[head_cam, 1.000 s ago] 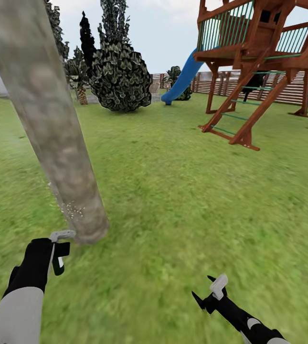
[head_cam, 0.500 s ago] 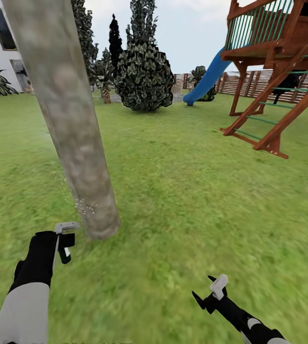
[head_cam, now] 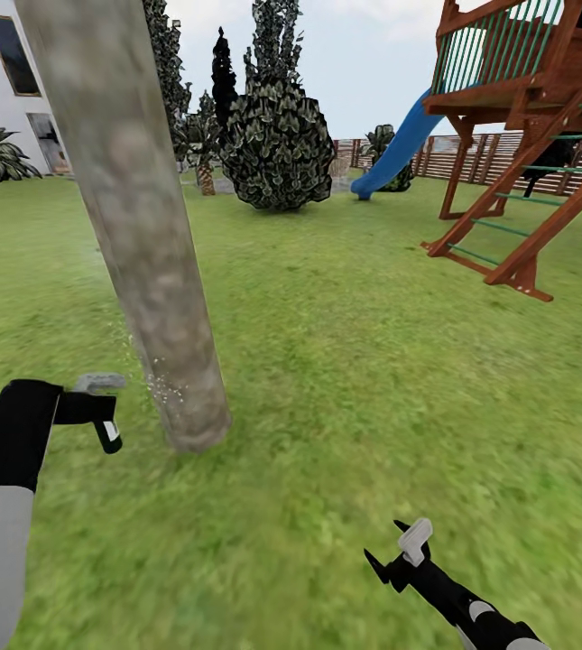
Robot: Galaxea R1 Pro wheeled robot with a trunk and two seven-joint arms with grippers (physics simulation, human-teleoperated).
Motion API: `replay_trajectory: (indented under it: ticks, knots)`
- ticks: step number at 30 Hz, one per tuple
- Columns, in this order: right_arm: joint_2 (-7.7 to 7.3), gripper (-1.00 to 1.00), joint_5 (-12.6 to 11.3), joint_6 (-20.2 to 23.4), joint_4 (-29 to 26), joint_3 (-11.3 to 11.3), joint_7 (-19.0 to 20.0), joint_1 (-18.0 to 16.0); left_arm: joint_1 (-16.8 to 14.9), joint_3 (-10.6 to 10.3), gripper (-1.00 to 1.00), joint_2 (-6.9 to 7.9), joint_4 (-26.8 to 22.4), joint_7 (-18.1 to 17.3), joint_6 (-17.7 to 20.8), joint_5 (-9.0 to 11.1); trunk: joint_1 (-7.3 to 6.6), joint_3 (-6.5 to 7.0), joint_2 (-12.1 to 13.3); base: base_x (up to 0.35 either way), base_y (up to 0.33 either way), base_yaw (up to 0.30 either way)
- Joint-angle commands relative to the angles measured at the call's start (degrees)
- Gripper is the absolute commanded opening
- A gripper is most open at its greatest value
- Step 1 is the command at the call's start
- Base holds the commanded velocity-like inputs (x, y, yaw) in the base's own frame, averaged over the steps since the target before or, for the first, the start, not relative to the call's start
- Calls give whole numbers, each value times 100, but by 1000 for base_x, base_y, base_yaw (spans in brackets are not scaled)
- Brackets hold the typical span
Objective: In the garden, pick up the pesticide atomizer on the floor and spray pesticide onto both trees until each tree trunk is fully covered.
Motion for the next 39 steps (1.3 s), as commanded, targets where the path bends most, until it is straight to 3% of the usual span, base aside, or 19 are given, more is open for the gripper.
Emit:
replay_trajectory:
  ticks: [1,3,5,6,8,19,21,22,25,31,39]
  knots:
    - [0,100,8,-7,-1,-49,52,-3,1,5,-100,-11,-1,-66,14,-52,-1,-5,-2,0,0,0]
    - [0,100,11,-6,-1,-45,52,-3,-50,-196,-100,-56,43,-99,29,-28,-1,-5,-2,0,0,0]
    - [0,100,9,-6,-1,-48,52,-3,-119,-435,-100,-38,51,-413,130,-23,-1,-5,-2,0,0,0]
    - [0,100,9,-6,-1,-49,52,-3,-280,-500,-100,-3,56,-692,177,-42,-1,-5,-2,0,0,0]
    - [0,100,8,-6,-1,-49,52,-3,-385,-551,-100,33,58,-893,172,-88,-1,-5,-2,0,0,0]
    - [0,100,8,-7,-1,-48,52,-3,-380,-509,-100,57,16,-940,174,-124,-1,-5,-2,28,-213,0]
    - [-4,100,3,-14,-8,-54,30,-3,-387,-493,-100,154,12,-935,178,-124,-1,-5,-2,1,-275,0]
    - [-7,100,5,-13,-7,-52,-117,-3,-388,-488,-100,275,14,-937,192,-121,-1,-5,-2,0,-275,0]
    - [-1,100,14,-7,5,-44,-471,-3,-388,-484,-100,370,6,-934,199,-115,-1,-5,-2,0,-276,0]
    - [0,100,17,-6,8,-41,-553,-3,-383,-493,-100,380,44,-905,195,-124,-1,-5,-2,51,-275,15]
    - [0,100,17,-6,8,-41,-550,-3,-325,-485,-100,380,67,-829,200,-242,-1,-5,-2,91,-270,253]
